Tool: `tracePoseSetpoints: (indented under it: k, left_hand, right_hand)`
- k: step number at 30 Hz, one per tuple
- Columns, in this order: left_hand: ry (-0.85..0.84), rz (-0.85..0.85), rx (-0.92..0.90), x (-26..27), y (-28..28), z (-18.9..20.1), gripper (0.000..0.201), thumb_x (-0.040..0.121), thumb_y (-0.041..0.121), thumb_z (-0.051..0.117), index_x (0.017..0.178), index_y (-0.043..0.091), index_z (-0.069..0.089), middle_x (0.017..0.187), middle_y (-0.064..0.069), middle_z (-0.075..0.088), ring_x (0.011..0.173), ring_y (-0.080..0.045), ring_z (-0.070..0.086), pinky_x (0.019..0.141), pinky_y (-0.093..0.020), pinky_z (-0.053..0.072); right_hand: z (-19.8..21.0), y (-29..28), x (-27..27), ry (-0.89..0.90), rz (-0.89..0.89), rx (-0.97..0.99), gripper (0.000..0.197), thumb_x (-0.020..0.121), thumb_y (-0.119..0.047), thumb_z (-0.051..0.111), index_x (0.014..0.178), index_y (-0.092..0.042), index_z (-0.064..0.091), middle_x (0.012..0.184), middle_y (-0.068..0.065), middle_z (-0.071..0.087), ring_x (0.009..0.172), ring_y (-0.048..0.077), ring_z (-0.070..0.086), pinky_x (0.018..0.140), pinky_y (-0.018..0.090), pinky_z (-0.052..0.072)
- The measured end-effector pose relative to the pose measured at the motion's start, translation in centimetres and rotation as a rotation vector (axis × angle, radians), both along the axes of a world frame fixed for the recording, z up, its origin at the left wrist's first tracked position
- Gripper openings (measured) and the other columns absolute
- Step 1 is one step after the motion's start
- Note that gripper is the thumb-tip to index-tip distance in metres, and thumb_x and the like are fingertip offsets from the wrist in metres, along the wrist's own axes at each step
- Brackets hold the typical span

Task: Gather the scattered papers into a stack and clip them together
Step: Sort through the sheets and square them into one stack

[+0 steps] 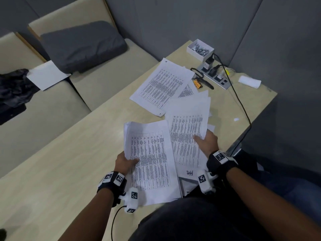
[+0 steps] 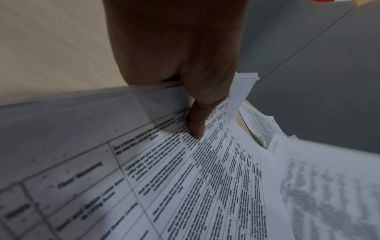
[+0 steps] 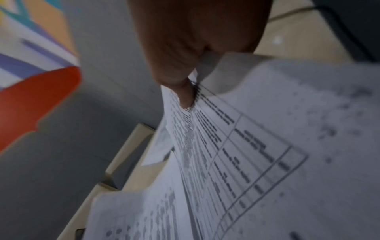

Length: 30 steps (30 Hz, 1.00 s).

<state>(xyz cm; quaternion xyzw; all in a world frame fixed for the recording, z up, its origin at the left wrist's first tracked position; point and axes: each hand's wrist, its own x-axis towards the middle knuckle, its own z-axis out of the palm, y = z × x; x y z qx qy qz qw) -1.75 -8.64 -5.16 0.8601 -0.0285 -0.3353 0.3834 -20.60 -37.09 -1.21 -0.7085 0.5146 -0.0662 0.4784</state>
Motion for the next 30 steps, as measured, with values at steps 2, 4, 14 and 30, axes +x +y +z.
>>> tracePoseSetpoints:
  k: [2, 4, 14, 30]
  left_hand:
    - [0.005, -0.003, 0.003, 0.0, -0.1, 0.2, 0.032, 0.073, 0.012, 0.083, 0.095, 0.004, 0.06, 0.077, -0.015, 0.067, 0.059, -0.027, 0.062, 0.057, -0.037, 0.056]
    - [0.035, 0.005, -0.005, 0.0, -0.3, 0.4, 0.032, 0.073, 0.01, 0.083, 0.096, 0.003, 0.061, 0.08, -0.016, 0.068, 0.062, -0.027, 0.063, 0.059, -0.035, 0.055]
    - [0.236, 0.183, -0.157, -0.5, -2.0, 1.2, 0.014, 0.077, 0.003, 0.077, 0.084, 0.004, 0.065, 0.072, -0.008, 0.067, 0.064, -0.026, 0.063, 0.059, -0.026, 0.049]
    - [-0.094, -0.099, -0.35, -2.2, -4.8, 7.8, 0.008, 0.085, 0.003, 0.069, 0.084, 0.008, 0.063, 0.065, 0.007, 0.065, 0.053, 0.0, 0.057, 0.051, -0.012, 0.043]
  right_hand:
    - [2.6, -0.9, 0.0, -0.109, 0.057, -0.096, 0.038, 0.087, -0.021, 0.068, 0.124, -0.016, 0.06, 0.116, 0.007, 0.068, 0.114, 0.026, 0.06, 0.1, 0.039, 0.048]
    - [5.9, -2.2, 0.0, -0.227, 0.077, -0.175, 0.037, 0.086, -0.018, 0.071, 0.122, -0.013, 0.062, 0.11, 0.004, 0.07, 0.103, 0.02, 0.065, 0.095, 0.035, 0.052]
    - [6.0, -2.2, -0.4, -0.389, 0.081, 0.174, 0.06, 0.078, -0.026, 0.08, 0.131, -0.025, 0.052, 0.124, -0.007, 0.066, 0.115, 0.012, 0.062, 0.097, 0.035, 0.048]
    - [-1.5, 3.6, 2.0, 0.088, 0.345, 0.137, 0.054, 0.079, -0.027, 0.077, 0.125, -0.011, 0.055, 0.118, 0.006, 0.064, 0.096, 0.022, 0.065, 0.082, 0.034, 0.055]
